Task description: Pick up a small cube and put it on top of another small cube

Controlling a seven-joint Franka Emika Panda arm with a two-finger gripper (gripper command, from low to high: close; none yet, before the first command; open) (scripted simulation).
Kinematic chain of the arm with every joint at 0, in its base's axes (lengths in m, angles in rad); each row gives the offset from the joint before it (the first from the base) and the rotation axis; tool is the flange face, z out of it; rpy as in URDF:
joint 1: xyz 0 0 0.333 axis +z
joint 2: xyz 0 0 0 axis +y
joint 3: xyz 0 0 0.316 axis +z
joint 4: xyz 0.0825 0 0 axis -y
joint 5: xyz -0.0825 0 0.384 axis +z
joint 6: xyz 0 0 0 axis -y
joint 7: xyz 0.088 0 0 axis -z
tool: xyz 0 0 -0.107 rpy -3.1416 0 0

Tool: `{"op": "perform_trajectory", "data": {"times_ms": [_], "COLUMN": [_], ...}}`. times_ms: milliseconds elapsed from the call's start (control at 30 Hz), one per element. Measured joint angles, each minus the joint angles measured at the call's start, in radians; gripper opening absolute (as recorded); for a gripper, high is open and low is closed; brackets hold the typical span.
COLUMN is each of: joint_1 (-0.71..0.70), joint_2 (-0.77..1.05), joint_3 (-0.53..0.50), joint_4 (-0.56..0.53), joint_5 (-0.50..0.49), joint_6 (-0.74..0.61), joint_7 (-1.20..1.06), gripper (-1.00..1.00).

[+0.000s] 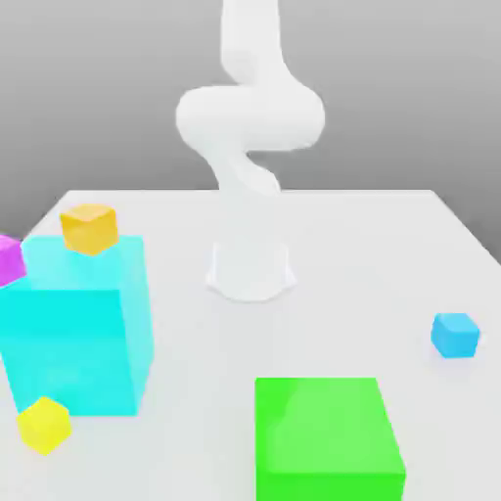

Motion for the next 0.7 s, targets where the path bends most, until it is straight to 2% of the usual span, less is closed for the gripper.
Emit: {"op": "perform_trajectory", "data": {"times_ms": [400,567,700], "joint_1": [0.174,0.232,0.270], "joint_2": [0.316,0.444,0.550], "joint_3": [0.213,0.332,0.431], "joint_4": [-0.156,-0.221,-0.274], "joint_5": [0.182,0.202,0.175], "joint_6": [0.175,0.251,0.318], "joint_7": [0.215,0.344,0.477], "gripper": [0.00,0.00,0.00]}}
